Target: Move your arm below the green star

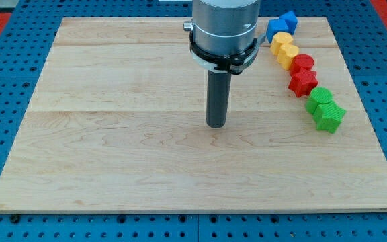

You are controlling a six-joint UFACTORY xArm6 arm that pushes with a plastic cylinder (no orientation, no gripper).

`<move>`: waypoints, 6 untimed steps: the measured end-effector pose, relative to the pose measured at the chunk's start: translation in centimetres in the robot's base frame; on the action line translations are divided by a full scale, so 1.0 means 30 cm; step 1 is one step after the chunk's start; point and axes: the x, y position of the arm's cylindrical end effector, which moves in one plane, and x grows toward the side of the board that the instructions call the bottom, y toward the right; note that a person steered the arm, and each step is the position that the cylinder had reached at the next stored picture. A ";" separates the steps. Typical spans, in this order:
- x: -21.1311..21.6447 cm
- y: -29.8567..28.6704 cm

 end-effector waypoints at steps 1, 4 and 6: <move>-0.005 -0.001; 0.348 0.090; 0.120 0.746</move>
